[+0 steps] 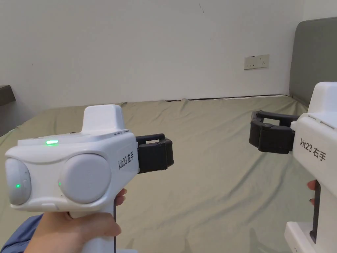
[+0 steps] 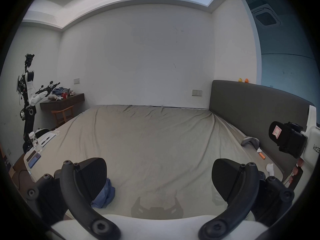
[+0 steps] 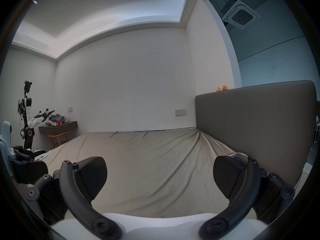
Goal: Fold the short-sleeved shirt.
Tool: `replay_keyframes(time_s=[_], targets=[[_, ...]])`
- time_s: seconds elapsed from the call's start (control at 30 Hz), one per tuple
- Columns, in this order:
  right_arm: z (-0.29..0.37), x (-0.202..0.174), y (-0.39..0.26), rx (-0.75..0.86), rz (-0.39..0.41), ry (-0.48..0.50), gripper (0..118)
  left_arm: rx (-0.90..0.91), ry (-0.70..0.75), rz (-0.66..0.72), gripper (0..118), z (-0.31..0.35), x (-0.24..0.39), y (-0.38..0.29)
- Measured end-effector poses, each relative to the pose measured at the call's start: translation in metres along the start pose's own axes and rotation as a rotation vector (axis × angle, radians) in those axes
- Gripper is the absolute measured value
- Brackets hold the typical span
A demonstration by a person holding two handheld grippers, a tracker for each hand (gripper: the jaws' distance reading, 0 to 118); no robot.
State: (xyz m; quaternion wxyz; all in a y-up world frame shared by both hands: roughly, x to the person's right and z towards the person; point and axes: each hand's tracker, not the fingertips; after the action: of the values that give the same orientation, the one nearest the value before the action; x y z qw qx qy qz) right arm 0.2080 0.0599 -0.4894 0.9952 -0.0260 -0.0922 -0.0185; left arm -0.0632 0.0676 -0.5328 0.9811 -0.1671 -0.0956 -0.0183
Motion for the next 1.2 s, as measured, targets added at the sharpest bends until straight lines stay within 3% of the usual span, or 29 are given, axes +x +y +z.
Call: replay_keyframes(time_s=[0.3, 0.7, 0.9, 1.2], targets=[[0.0, 0.002, -0.002, 0.003, -0.02, -0.002, 118, -0.014, 0.008, -0.024, 118, -0.001, 0.004, 0.0], [-0.001, 0.002, -0.001, 0.005, 0.004, -0.026, 118, 0.026, -0.02, 0.007, 118, 0.005, 0.0, 0.003], [-0.002, -0.003, -0.003, 0.013, 0.058, -0.042, 118, 0.047, -0.047, 0.036, 118, 0.011, -0.004, 0.006], [-0.005, -0.004, -0.003, 0.001, 0.055, -0.033, 118, 0.047, -0.009, 0.028, 118, 0.013, -0.008, 0.002]])
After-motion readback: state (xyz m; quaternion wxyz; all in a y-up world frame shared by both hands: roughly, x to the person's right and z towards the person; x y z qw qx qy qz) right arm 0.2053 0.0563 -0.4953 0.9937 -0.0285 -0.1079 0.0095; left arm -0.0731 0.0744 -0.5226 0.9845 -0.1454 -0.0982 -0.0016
